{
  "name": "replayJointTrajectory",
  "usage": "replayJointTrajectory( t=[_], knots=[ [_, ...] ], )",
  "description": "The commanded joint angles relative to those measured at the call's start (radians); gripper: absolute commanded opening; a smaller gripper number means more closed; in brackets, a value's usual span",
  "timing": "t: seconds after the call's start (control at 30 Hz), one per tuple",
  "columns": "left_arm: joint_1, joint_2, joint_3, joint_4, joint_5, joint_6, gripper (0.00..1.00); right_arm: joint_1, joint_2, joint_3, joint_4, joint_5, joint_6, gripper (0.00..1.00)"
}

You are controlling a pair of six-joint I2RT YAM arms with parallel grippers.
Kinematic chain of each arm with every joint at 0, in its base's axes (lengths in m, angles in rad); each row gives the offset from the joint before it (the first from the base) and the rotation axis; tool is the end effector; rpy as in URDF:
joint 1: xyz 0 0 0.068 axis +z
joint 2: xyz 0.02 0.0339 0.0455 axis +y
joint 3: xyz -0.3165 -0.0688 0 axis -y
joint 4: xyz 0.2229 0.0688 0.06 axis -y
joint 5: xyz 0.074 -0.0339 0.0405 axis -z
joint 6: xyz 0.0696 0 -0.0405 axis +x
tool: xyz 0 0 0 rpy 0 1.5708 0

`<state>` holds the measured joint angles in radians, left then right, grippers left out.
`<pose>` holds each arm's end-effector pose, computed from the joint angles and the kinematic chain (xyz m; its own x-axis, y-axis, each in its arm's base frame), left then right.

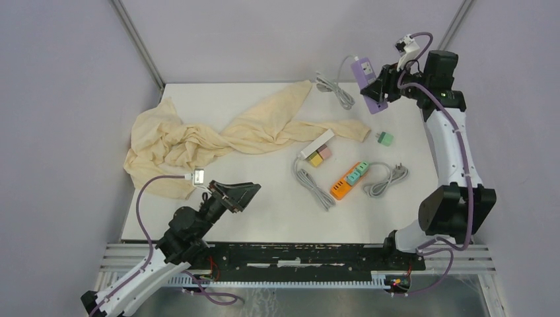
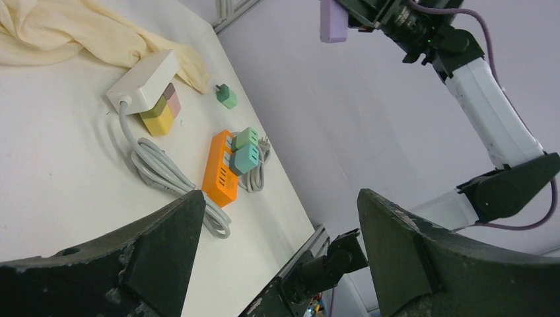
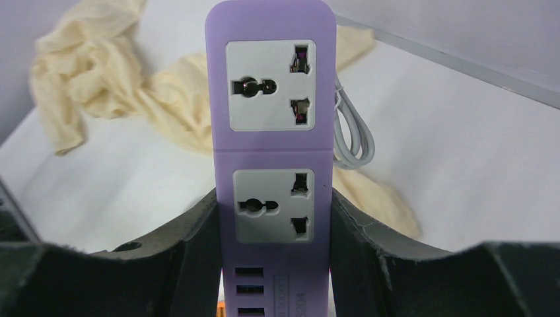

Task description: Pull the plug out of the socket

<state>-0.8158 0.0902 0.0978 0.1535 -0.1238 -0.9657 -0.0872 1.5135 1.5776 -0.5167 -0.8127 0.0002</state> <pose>0.0532 -0.0440 0.2267 -0.4632 -0.6988 -0.5452 0.4540 0.3413 -0.8231 0.3332 0.0216 0.4503 -0.4358 0.0382 -0.8992 -0.5906 0.7418 0.3177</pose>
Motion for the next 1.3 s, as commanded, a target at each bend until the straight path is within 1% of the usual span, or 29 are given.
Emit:
replayJointTrajectory(
  t=[0.0, 0.13, 0.23, 0.33, 0.57, 0.63, 0.7, 0.9, 0.97, 1.07, 1.2, 1.27],
  knots=[
    [-0.003, -0.059, 0.017, -0.050, 0.000, 0.059, 0.92, -0.046, 0.105, 0.116, -0.022, 0.180, -0.126, 0.00],
    [-0.004, -0.078, 0.020, -0.078, -0.003, 0.066, 0.93, -0.076, 0.246, 0.205, -0.075, 0.274, -0.209, 0.01],
    [-0.003, -0.074, 0.020, -0.080, 0.001, 0.067, 0.93, -0.086, 0.337, 0.261, -0.110, 0.369, -0.274, 0.01],
    [-0.003, -0.075, 0.019, -0.080, 0.002, 0.067, 0.93, -0.096, 0.421, 0.304, -0.140, 0.497, -0.332, 0.02],
    [-0.003, -0.067, 0.011, -0.063, -0.001, 0.069, 0.93, -0.103, 0.638, 0.390, -0.200, 0.755, -0.378, 0.06],
    [-0.003, -0.065, 0.012, -0.063, 0.000, 0.067, 0.93, -0.105, 0.697, 0.415, -0.220, 0.788, -0.378, 0.07],
    [-0.003, -0.066, 0.014, -0.067, 0.002, 0.064, 0.93, -0.108, 0.739, 0.430, -0.232, 0.802, -0.372, 0.11],
    [-0.003, -0.064, 0.019, -0.074, 0.001, 0.059, 0.93, -0.115, 0.797, 0.441, -0.253, 0.802, -0.360, 0.25],
    [-0.003, -0.062, 0.017, -0.070, 0.000, 0.055, 0.93, -0.116, 0.805, 0.445, -0.261, 0.794, -0.361, 0.32],
    [-0.003, -0.054, 0.015, -0.064, 0.003, 0.046, 0.93, -0.124, 0.798, 0.446, -0.271, 0.769, -0.355, 0.49],
    [-0.004, -0.037, 0.014, -0.057, 0.005, 0.027, 0.94, -0.130, 0.737, 0.430, -0.285, 0.707, -0.341, 0.77],
    [-0.003, -0.022, 0.013, -0.047, 0.009, 0.020, 0.94, -0.132, 0.671, 0.401, -0.274, 0.678, -0.337, 0.86]
  ],
)
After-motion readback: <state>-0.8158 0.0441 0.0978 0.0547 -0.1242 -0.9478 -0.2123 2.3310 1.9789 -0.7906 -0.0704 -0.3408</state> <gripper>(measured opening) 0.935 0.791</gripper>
